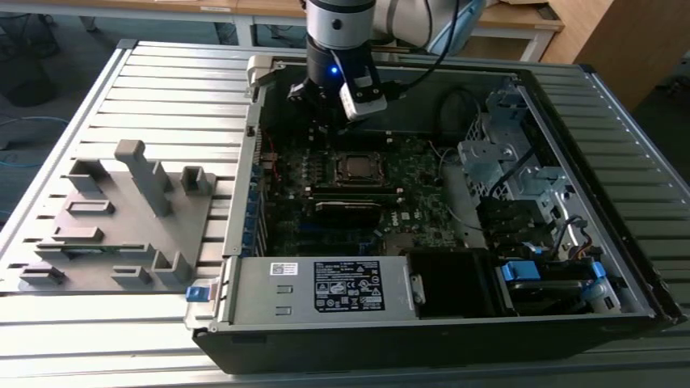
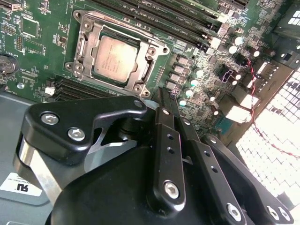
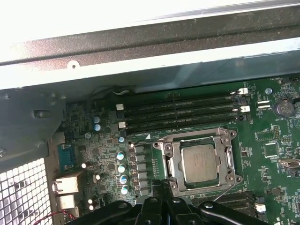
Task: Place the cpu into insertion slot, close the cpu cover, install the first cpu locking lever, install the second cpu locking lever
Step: 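Install the first cpu locking lever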
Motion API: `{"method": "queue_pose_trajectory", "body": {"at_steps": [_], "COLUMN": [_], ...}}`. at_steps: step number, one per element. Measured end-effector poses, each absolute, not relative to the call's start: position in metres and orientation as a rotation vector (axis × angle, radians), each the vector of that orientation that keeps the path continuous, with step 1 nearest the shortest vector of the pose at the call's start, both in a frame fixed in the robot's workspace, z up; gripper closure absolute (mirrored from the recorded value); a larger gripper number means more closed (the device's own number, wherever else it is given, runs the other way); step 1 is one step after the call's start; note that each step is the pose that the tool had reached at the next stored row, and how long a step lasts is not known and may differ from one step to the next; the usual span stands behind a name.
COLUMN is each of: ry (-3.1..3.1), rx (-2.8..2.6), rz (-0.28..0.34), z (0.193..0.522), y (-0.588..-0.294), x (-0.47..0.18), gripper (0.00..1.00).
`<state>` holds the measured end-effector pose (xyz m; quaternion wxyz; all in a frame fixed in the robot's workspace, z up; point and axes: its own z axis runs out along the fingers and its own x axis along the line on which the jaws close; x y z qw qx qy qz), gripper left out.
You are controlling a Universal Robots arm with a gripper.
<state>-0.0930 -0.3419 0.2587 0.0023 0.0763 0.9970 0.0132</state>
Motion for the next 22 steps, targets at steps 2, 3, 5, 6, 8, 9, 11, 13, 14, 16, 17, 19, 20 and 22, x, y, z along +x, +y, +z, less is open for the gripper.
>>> {"method": "queue_pose_trajectory", "body": {"at_steps": [2, 3, 5, 6, 8, 9, 11, 13, 14, 16, 17, 19, 20, 22], "ry": [3.127, 3.127, 3.127, 3.127, 3.127, 3.127, 3.127, 3.127, 3.127, 3.127, 3.127, 3.127, 3.127, 3.127], "rx": [0.239, 0.24, 0.239, 0.239, 0.239, 0.239, 0.239, 0.239, 0.239, 0.239, 0.239, 0.239, 0.239, 0.239], "rz": [0.042, 0.041, 0.042, 0.042, 0.042, 0.042, 0.042, 0.041, 0.042, 0.041, 0.042, 0.042, 0.042, 0.042], "z": [0.259, 0.259, 0.259, 0.259, 0.259, 0.259, 0.259, 0.259, 0.259, 0.259, 0.259, 0.259, 0.259, 0.259], "y": [-0.342, -0.342, -0.342, -0.342, -0.342, -0.342, -0.342, -0.342, -0.342, -0.342, -0.342, -0.342, -0.342, -0.342], "x": [-0.093, -0.093, -0.094, -0.094, -0.095, -0.096, -0.097, -0.099, -0.1, -0.101, -0.102, -0.103, -0.104, -0.106], "gripper": [0.9, 0.9, 0.9, 0.9, 0.9, 0.9, 0.9, 0.9, 0.9, 0.9, 0.9, 0.9, 0.9, 0.9]}}
